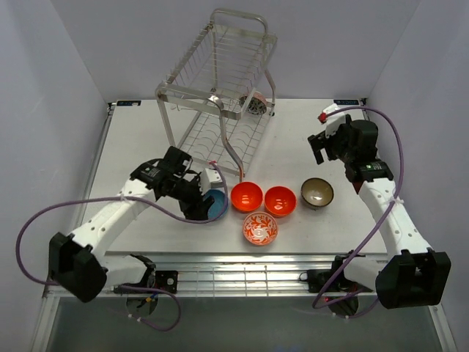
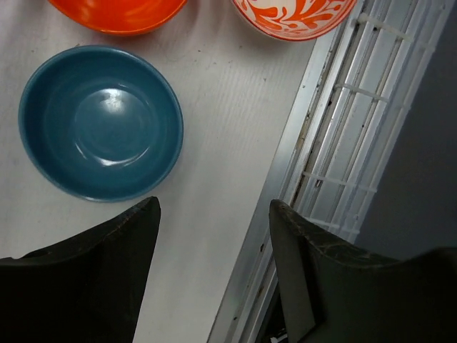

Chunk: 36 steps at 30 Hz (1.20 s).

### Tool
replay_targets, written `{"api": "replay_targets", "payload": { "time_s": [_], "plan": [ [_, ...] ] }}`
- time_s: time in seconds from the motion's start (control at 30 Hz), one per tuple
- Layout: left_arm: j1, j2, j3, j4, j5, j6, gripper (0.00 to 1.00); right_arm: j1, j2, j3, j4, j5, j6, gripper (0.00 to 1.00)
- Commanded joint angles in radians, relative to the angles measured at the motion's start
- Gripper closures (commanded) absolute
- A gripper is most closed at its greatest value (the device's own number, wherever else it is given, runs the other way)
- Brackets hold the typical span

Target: Load the bowls into the dish rack

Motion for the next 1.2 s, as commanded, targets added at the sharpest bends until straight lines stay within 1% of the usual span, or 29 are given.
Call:
{"api": "replay_targets", "payload": {
  "time_s": [0.0, 0.03, 0.07, 0.17, 0.2, 0.33, 0.4, 0.43, 0.5, 0.53, 0.77, 0.83, 0.9, 0.97, 1.0, 1.03, 1.13, 1.17],
  "plan": [
    [-0.063, 0.135, 0.052, 0.125, -0.081, -0.152, 0.28, -0.09, -0.044, 0.045, -0.149, -0.09, 0.025, 0.1],
    [-0.068, 0.153, 0.05, 0.146, -0.092, -0.169, 0.29, -0.102, -0.049, 0.039, -0.159, -0.095, 0.016, 0.1],
    [-0.071, 0.162, 0.039, 0.171, -0.142, -0.19, 0.31, -0.116, -0.064, 0.036, -0.164, -0.104, 0.012, 0.1],
    [-0.071, 0.143, -0.026, 0.251, -0.236, -0.273, 0.32, -0.135, -0.087, 0.017, -0.169, -0.124, 0.005, 0.1],
    [-0.071, 0.124, -0.062, 0.281, -0.303, -0.324, 0.32, -0.135, -0.092, 0.014, -0.169, -0.13, 0.005, 0.1],
    [-0.071, 0.074, -0.126, 0.317, -0.37, -0.41, 0.33, -0.135, -0.089, 0.01, -0.164, -0.142, 0.026, 0.1],
    [-0.069, 0.058, -0.129, 0.347, -0.423, -0.442, 0.33, -0.135, -0.077, 0.019, -0.166, -0.141, 0.045, 0.1],
    [-0.068, 0.055, -0.131, 0.351, -0.469, -0.464, 0.34, -0.135, -0.075, 0.022, -0.167, -0.141, 0.051, 0.1],
    [-0.068, 0.07, -0.132, 0.354, -0.502, -0.468, 0.35, -0.135, -0.073, 0.028, -0.166, -0.141, 0.055, 0.1],
    [-0.068, 0.08, -0.134, 0.352, -0.547, -0.471, 0.36, -0.135, -0.073, 0.03, -0.166, -0.141, 0.057, 0.1],
    [-0.055, 0.143, -0.126, 0.375, -0.562, -0.491, 0.37, -0.135, -0.077, 0.025, -0.169, -0.132, 0.055, 0.1],
    [-0.055, 0.138, -0.12, 0.381, -0.526, -0.467, 0.38, -0.135, -0.078, 0.02, -0.172, -0.132, 0.052, 0.1],
    [-0.055, 0.091, -0.137, 0.406, -0.482, -0.439, 0.38, -0.135, -0.075, 0.019, -0.173, -0.127, 0.049, 0.1],
    [-0.057, 0.075, -0.137, 0.4, -0.451, -0.425, 0.38, -0.164, -0.066, 0.022, -0.172, -0.129, 0.048, 0.1],
    [-0.058, 0.055, -0.14, 0.391, -0.412, -0.406, 0.38, -0.165, -0.063, 0.022, -0.172, -0.132, 0.048, 0.1],
    [-0.066, 0.04, -0.143, 0.391, -0.399, -0.398, 0.38, -0.165, -0.06, 0.023, -0.172, -0.132, 0.048, 0.1],
    [-0.135, -0.008, -0.142, 0.398, -0.37, -0.375, 0.38, -0.167, -0.049, 0.031, -0.176, -0.135, 0.051, 0.1],
    [-0.184, -0.009, -0.137, 0.398, -0.368, -0.372, 0.38, -0.167, -0.046, 0.036, -0.176, -0.133, 0.051, 0.1]
  ]
}}
